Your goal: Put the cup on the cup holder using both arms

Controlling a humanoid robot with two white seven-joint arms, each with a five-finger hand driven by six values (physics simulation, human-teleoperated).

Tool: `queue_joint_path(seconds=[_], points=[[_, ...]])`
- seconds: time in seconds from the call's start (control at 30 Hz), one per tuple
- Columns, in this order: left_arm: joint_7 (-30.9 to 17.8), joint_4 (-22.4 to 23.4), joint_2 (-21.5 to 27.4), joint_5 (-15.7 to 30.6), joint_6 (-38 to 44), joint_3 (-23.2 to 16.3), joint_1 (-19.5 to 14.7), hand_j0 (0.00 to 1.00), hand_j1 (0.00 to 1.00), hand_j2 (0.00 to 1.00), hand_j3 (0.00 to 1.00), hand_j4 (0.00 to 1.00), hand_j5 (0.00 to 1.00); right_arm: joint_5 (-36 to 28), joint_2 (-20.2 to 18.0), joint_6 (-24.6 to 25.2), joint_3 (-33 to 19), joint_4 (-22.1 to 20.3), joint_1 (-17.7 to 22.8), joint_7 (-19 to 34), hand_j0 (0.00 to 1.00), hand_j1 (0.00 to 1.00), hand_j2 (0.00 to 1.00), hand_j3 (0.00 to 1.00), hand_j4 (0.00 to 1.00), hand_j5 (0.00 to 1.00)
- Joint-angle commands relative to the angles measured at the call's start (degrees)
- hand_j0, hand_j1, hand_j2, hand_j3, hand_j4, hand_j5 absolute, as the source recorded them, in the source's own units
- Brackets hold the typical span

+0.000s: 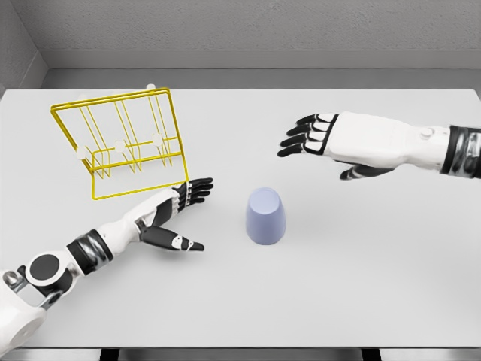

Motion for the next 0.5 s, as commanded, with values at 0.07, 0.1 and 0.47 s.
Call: queue_joint_path(seconds=[0.07,0.1,0.47], points=[[0.0,0.2,-1.1,0.2,0.5,-0.1,-0.4,1.00,1.00,1.00,1.00,1.00,1.00,-3.2,-0.3,0.3,-16.1,0.6,4.7,-0.1,1.00,1.00,1.00,1.00,1.00,1.00],[0.0,0.2,-1.8,0.1,1.0,-0.1,-0.8,1.00,1.00,1.00,1.00,1.00,1.00,-3.2,-0.2,0.3,-16.1,0.8,6.3,-0.1,1.00,1.00,1.00,1.00,1.00,1.00],[0.4,0.8,-7.0,0.0,6.1,-4.5,-5.9,1.00,1.00,1.00,1.00,1.00,1.00,-2.6,6.1,0.3,-23.2,5.0,14.8,-0.1,1.00,1.00,1.00,1.00,1.00,1.00]])
